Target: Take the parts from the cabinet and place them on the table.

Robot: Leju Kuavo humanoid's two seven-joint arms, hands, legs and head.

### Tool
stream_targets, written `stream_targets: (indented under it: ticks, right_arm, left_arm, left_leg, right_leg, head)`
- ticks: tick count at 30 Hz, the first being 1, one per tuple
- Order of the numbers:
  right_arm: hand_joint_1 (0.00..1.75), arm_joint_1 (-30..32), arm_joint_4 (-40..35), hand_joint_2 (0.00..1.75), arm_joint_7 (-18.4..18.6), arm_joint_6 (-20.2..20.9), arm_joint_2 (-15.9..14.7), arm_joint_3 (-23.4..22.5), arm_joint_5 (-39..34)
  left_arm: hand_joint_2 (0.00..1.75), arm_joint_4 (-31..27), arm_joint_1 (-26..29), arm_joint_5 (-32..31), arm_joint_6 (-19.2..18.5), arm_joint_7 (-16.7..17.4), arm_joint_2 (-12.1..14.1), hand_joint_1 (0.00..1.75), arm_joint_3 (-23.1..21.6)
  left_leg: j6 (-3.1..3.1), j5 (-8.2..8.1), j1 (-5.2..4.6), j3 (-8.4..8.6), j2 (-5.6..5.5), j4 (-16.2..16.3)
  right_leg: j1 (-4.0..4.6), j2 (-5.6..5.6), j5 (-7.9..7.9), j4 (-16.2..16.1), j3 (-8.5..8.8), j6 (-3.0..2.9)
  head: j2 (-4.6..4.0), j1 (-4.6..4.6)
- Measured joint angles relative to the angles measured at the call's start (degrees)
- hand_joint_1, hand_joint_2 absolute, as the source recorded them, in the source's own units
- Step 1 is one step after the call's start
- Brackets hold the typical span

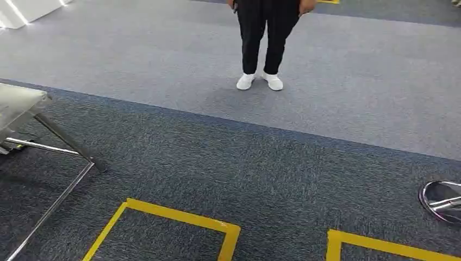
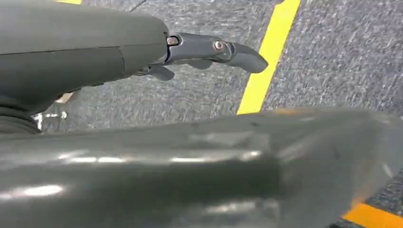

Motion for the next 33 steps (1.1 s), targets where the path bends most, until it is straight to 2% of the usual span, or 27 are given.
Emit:
stream_targets:
  ticks: [1,2,4,5,6,7,8,9,10,11,14,15,16,17,19,20,22,23,24,25,26,27,29,30,31,32,33]
  right_arm:
    - [0.0,-0.09,0.0,0.0,0.24,0.15,0.0,-0.11,-0.02]
    - [0.0,-0.37,0.0,0.0,0.48,0.83,0.0,-0.26,-0.2]
    - [0.0,-0.58,0.0,0.0,0.98,2.25,0.0,-0.44,-0.46]
    - [0.0,-0.53,0.0,0.0,1.22,2.78,0.0,-0.48,-0.48]
    - [0.0,-0.46,0.0,0.0,1.38,3.26,0.0,-0.52,-0.48]
    - [0.0,-0.25,0.0,0.0,1.71,3.41,0.0,-0.57,-0.44]
    - [0.0,-0.17,0.0,0.0,1.81,3.45,-0.02,-0.59,-0.37]
    - [0.0,-0.25,-0.02,0.0,1.88,3.48,-0.02,-0.61,-0.31]
    - [0.0,-0.5,-0.02,0.0,1.88,3.5,-0.02,-0.61,-0.31]
    - [0.0,-0.63,-0.02,0.0,1.88,3.56,-0.02,-0.61,-0.28]
    - [0.0,-0.26,-0.02,0.0,1.97,3.58,-0.02,-0.72,-0.28]
    - [0.0,-0.26,-0.02,0.0,1.97,3.58,-0.02,-0.72,-0.28]
    - [0.0,-0.36,-0.02,0.0,2.05,3.56,-0.04,-0.72,-0.28]
    - [0.0,-0.42,-0.02,0.0,2.08,3.56,-0.04,-0.72,-0.28]
    - [0.0,-0.63,-0.02,0.0,2.05,3.58,-0.04,-0.74,-0.28]
    - [0.0,-0.6,-0.02,0.0,2.05,3.63,-0.04,-0.74,-0.28]
    - [0.0,-0.43,-0.02,0.0,2.05,3.63,-0.04,-0.74,-0.28]
    - [0.0,-0.38,-0.02,0.0,2.05,3.63,-0.04,-0.74,-0.28]
    - [0.0,-0.38,-0.02,0.0,2.05,3.63,-0.04,-0.74,-0.28]
    - [0.0,-0.39,-0.02,0.0,2.05,3.63,-0.04,-0.74,-0.28]
    - [0.0,-0.68,-0.02,0.0,2.05,3.63,-0.02,-0.74,-0.28]
    - [0.0,-0.69,-0.02,0.0,2.03,3.63,-0.02,-0.74,-0.28]
    - [0.0,-0.25,-0.02,0.0,2.05,3.65,-0.02,-0.74,-0.28]
    - [0.0,-0.13,-0.02,0.0,2.05,3.72,-0.04,-0.74,-0.28]
    - [0.0,-0.15,0.0,0.0,2.05,3.72,-0.02,-0.74,-0.28]
    - [0.0,-0.23,-0.02,0.0,2.16,3.8,-0.02,-0.74,-0.28]
    - [0.0,-0.42,-0.02,0.0,2.14,3.8,-0.02,-0.74,-0.28]
  left_arm:
    - [0.0,0.0,0.01,0.0,0.0,-0.04,-0.05,0.0,0.02]
    - [0.0,0.04,0.14,0.0,0.0,-0.07,-0.11,0.0,0.04]
    - [0.0,0.11,0.34,-0.06,0.02,-0.07,-0.11,0.0,0.07]
    - [0.0,0.11,0.33,-0.07,0.02,-0.07,-0.09,0.0,0.09]
    - [0.0,0.11,0.23,-0.09,0.02,-0.07,-0.09,0.0,0.09]
    - [0.0,0.11,0.08,-0.09,0.02,-0.07,-0.13,0.0,0.11]
    - [0.0,0.11,0.02,-0.11,0.0,-0.04,-0.18,0.0,0.11]
    - [0.0,0.11,0.02,-0.26,0.02,-0.02,-0.2,0.0,0.11]
    - [0.0,0.11,0.04,-0.26,0.02,0.0,-0.09,0.0,0.11]
    - [0.0,0.13,0.07,-0.26,0.02,0.02,-0.09,0.0,0.11]
    - [0.0,0.15,-0.38,-0.26,0.02,0.04,-0.18,0.0,0.11]
    - [0.0,0.15,-0.39,-0.26,0.02,0.07,-0.2,0.0,0.11]
    - [0.0,0.15,-0.33,-0.26,0.02,0.04,-0.2,0.0,0.11]
    - [0.0,0.2,-0.26,-0.26,0.02,0.04,-0.2,0.0,0.11]
    - [0.0,0.31,0.09,-0.26,0.02,0.09,-0.18,0.0,0.15]
    - [0.0,0.39,0.16,-0.26,0.02,0.18,-0.18,0.0,0.15]
    - [0.0,0.46,0.15,-0.26,0.02,0.24,-0.18,0.0,0.17]
    - [0.0,0.46,0.09,-0.26,0.02,0.24,-0.18,0.0,0.17]
    - [0.0,0.46,0.06,-0.26,0.02,0.24,-0.18,0.0,0.17]
    - [0.0,0.48,0.08,-0.26,0.02,0.24,-0.13,0.0,0.17]
    - [0.0,0.59,0.1,-0.26,0.07,0.24,-0.02,0.0,0.22]
    - [0.0,0.59,0.03,-0.31,0.07,0.24,-0.05,0.0,0.22]
    - [0.0,0.59,-0.13,-0.26,0.11,0.24,0.02,0.0,0.24]
    - [0.0,0.59,-0.21,-0.26,0.13,0.24,-0.02,0.0,0.26]
    - [0.0,0.59,-0.25,-0.26,0.11,0.22,-0.05,0.0,0.26]
    - [0.0,0.59,-0.22,-0.26,0.11,0.22,-0.11,0.0,0.26]
    - [0.0,0.59,-0.03,-0.26,0.09,0.22,-0.13,0.0,0.26]
  left_leg:
    - [0.15,0.02,-0.07,0.02,0.53,-0.16]
    - [0.38,0.0,-0.16,-0.02,1.62,-0.16]
    - [0.46,-0.12,-0.22,-0.05,3.68,-0.14]
    - [0.42,-0.17,-0.22,-0.02,4.64,-0.12]
    - [0.32,-0.26,-0.21,0.05,5.43,-0.12]
    - [0.14,-0.39,-0.17,0.17,6.09,-0.11]
    - [-0.1,-0.55,-0.11,0.41,6.77,-0.11]
    - [-0.41,-0.74,-0.1,0.69,7.39,-0.09]
    - [-0.89,-1.05,-0.58,0.67,7.85,-0.04]
    - [-1.26,-1.19,-0.56,0.85,8.36,0.14]
    - [-2.13,-1.18,-0.22,1.38,9.83,0.01]
    - [-2.64,-1.94,0.12,1.3,8.0,0.53]
    - [-2.64,-3.45,0.3,0.54,5.17,2.42]
    - [-2.59,-5.96,0.28,-1.33,3.64,6.7]
    - [-2.49,-9.53,0.21,-5.53,3.0,15.68]
    - [-2.43,-9.54,0.2,-6.58,2.95,17.53]
    - [-2.01,-6.17,0.17,-5.63,2.72,14.42]
    - [-1.65,-3.15,0.14,-3.67,2.1,9.72]
    - [-1.29,-0.59,0.1,-1.55,0.77,4.81]
    - [-0.96,-0.52,0.13,-0.6,-2.54,2.41]
    - [-1.0,-0.69,0.33,-0.48,-3.29,0.92]
    - [-1.11,-0.69,0.06,-0.58,-2.51,1.29]
    - [-0.62,-0.43,-0.25,-0.43,-1.47,1.03]
    - [-0.2,0.21,0.27,-0.14,-0.53,0.01]
    - [-0.01,0.3,0.11,0.0,0.32,-0.32]
    - [0.32,0.35,0.06,-0.01,0.95,-0.34]
    - [0.33,0.32,-0.06,-0.03,2.11,-0.33]
  right_leg:
    - [0.17,-2.95,-1.58,2.02,-1.14,0.28]
    - [0.12,-4.59,-4.15,6.34,-3.4,0.7]
    - [-0.17,-5.41,-7.64,14.59,-7.56,1.32]
    - [-0.39,-5.55,-7.64,16.43,-8.45,1.58]
    - [-0.59,-5.72,-6.24,15.14,-7.61,1.78]
    - [-0.8,-6.12,-4.0,11.29,-5.48,1.89]
    - [-0.9,-7.19,-1.58,5.79,-2.36,1.94]
    - [-0.92,-9.11,0.05,0.8,0.63,1.94]
    - [-0.48,-10.98,-0.57,-0.85,1.49,1.34]
    - [-0.55,-9.94,-0.01,-1.01,1.83,0.52]
    - [-0.13,-8.24,0.05,-0.87,1.37,-0.74]
    - [-0.45,-7.71,0.4,-1.2,1.57,-1.25]
    - [-0.44,-7.17,0.43,-1.25,1.54,-1.5]
    - [-0.39,-6.44,0.51,-1.25,1.43,-1.85]
    - [-0.09,-4.73,0.57,-1.23,1.33,-2.26]
    - [0.06,-3.77,0.59,-1.21,1.34,-2.28]
    - [0.24,-2.02,0.61,-1.09,1.41,-2.26]
    - [0.27,-1.05,0.61,-0.95,1.43,-2.25]
    - [0.27,-0.2,0.62,-0.81,1.48,-2.21]
    - [0.18,0.39,0.65,-0.74,1.27,-2.09]
    - [0.38,1.3,0.64,-0.29,0.86,-1.65]
    - [0.09,1.76,0.9,-0.43,0.47,-1.19]
    - [-0.27,3.1,1.28,-0.87,0.07,-0.31]
    - [-0.32,2.42,1.04,-0.34,-0.5,-0.23]
    - [0.04,-1.44,-0.12,1.25,-1.38,-0.17]
    - [0.05,-3.28,-1.85,4.06,-2.94,0.0]
    - [-0.04,-4.55,-4.22,8.87,-5.34,0.27]
  head:
    - [0.0,0.4]
    - [0.0,0.48]
    - [0.0,0.42]
    - [0.0,0.5]
    - [0.0,0.44]
    - [0.0,0.5]
    - [0.0,0.48]
    - [0.0,0.5]
    - [0.0,0.57]
    - [0.0,0.16]
    - [0.0,0.15]
    - [0.0,0.11]
    - [0.0,-0.15]
    - [0.0,-0.22]
    - [0.0,-0.24]
    - [0.0,-0.24]
    - [0.0,-0.22]
    - [0.0,-0.2]
    - [0.0,-0.24]
    - [0.0,-0.24]
    - [0.0,-0.11]
    - [0.0,-0.24]
    - [0.0,-0.17]
    - [0.0,-0.09]
    - [0.0,-0.07]
    - [0.0,0.22]
    - [0.0,0.24]
